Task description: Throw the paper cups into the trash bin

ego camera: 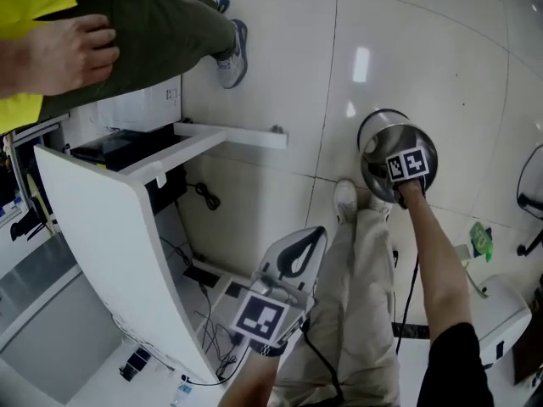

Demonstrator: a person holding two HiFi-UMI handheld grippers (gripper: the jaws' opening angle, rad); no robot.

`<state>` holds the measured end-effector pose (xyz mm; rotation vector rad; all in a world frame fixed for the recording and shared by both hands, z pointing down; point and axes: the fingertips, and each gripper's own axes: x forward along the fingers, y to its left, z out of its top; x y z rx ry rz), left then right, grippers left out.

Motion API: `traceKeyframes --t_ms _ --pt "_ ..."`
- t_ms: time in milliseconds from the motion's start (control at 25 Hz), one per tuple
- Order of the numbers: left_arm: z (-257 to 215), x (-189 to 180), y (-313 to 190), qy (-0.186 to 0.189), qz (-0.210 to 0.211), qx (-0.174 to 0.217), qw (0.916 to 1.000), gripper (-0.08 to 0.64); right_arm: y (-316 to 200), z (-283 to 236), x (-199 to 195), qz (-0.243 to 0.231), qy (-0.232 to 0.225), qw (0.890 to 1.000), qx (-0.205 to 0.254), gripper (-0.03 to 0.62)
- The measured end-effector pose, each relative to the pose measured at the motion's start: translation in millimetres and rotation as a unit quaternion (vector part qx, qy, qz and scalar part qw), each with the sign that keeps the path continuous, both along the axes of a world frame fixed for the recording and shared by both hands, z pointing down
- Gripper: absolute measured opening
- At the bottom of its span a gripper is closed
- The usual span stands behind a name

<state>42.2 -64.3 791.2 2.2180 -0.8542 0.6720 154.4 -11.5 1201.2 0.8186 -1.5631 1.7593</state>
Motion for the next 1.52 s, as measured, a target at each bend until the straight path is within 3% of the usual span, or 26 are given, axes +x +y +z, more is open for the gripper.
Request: traceKeyframes --t_ms 160,360,480,560,680,800,1000,1160,1320,1440,1520 --pt "-53.8 15.5 5.4 0.013 0.006 0.023 0.9996 0.002 -8.1 -88.6 6.4 0.045 -0.025 0.997 0.049 0.376" --pt "-131.5 44.7 12.8 0.035 0.016 0.057 0.9976 0.002 -12.6 -216.8 26.2 0.065 -0.043 0.988 0.130 0.376" --pt "-186.2 54.0 24.6 0.041 0.022 0.067 0.9967 0.002 -11.1 -314.8 23.4 0.087 -0.067 0.976 0.188 0.374" --pt "-222.7 53.4 33.3 0.041 0.022 0.089 0.9950 0.002 -10.7 -392.5 18.9 0.103 -0.087 0.960 0.246 0.373" --pt "-274.3 44.8 40.8 0.036 0.013 0.114 0.9927 0.002 -16.2 -510.3 6.7 0.098 -0.114 0.929 0.339 0.373" --pt "-315.0 33.3 26.1 0.037 -0.018 0.158 0.9866 0.002 -41.7 -611.0 -5.4 0.054 -0.132 0.889 0.436 0.339" --pt "-385.0 6.3 43.5 0.047 -0.060 0.184 0.9800 0.002 -18.0 -748.6 -27.6 0.013 -0.125 0.837 0.533 0.324" --pt "-449.0 -25.1 36.1 0.048 -0.087 0.246 0.9642 0.002 -28.4 -841.4 -55.0 -0.006 -0.130 0.775 0.618 0.245" --pt "-493.9 -52.3 44.9 0.044 -0.105 0.295 0.9488 0.002 -12.3 -909.9 -85.8 -0.041 -0.166 0.707 0.687 0.244" --pt "-519.7 -82.5 65.2 0.041 -0.131 0.325 0.9359 0.002 7.1 -940.0 -114.0 -0.074 -0.185 0.672 0.713 0.240" --pt "-533.9 -109.0 85.3 0.039 -0.157 0.341 0.9258 0.002 25.4 -956.9 -140.5 -0.095 -0.198 0.659 0.719 0.216"
